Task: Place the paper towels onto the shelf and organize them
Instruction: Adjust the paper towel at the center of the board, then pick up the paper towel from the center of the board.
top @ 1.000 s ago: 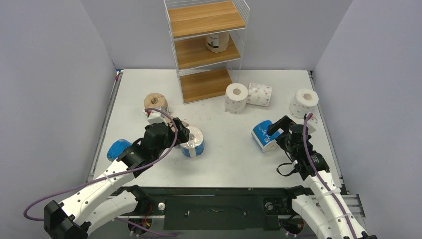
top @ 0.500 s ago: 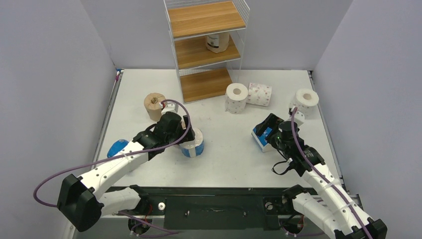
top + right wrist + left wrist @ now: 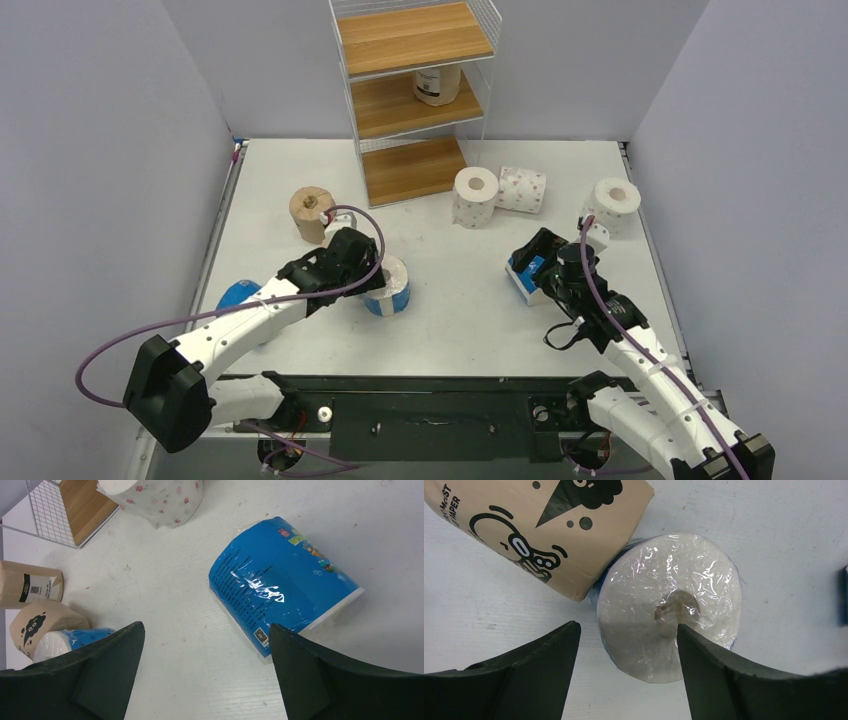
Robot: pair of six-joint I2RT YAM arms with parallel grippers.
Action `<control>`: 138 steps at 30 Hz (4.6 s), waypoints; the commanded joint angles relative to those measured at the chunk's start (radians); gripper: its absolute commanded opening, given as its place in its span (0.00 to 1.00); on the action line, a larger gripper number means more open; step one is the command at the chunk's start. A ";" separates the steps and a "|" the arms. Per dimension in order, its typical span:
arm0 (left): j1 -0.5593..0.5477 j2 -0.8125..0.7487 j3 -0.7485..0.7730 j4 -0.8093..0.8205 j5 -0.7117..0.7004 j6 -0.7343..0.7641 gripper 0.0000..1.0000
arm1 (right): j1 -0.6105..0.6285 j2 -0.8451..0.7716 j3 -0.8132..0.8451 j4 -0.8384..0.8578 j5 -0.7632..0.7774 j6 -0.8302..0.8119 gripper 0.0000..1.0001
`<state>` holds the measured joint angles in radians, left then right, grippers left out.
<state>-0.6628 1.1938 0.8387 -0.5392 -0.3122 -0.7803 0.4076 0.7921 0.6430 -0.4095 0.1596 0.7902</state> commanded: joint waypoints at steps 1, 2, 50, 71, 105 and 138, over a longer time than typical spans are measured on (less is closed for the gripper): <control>0.003 0.015 0.017 0.021 -0.019 -0.026 0.68 | 0.007 -0.014 -0.026 0.050 0.002 -0.003 0.90; 0.003 0.017 0.012 0.032 -0.021 -0.027 0.67 | 0.007 -0.017 -0.032 0.050 0.000 -0.005 0.90; -0.137 0.077 0.140 0.124 0.054 0.112 0.34 | 0.008 0.038 0.125 0.043 -0.145 -0.095 0.90; -0.195 0.311 0.267 0.137 0.088 0.138 0.47 | 0.020 -0.005 0.125 -0.043 -0.023 -0.144 0.90; 0.087 -0.336 0.002 0.042 0.101 0.220 0.96 | 0.217 0.360 0.356 -0.078 -0.025 -0.149 0.93; 0.097 -0.359 -0.114 0.074 0.097 0.123 0.96 | 0.412 0.709 0.445 -0.147 -0.108 -0.246 0.79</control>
<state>-0.5720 0.8410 0.7170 -0.5041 -0.2291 -0.6476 0.8074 1.4754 1.0756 -0.5362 0.0509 0.5644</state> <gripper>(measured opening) 0.966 0.812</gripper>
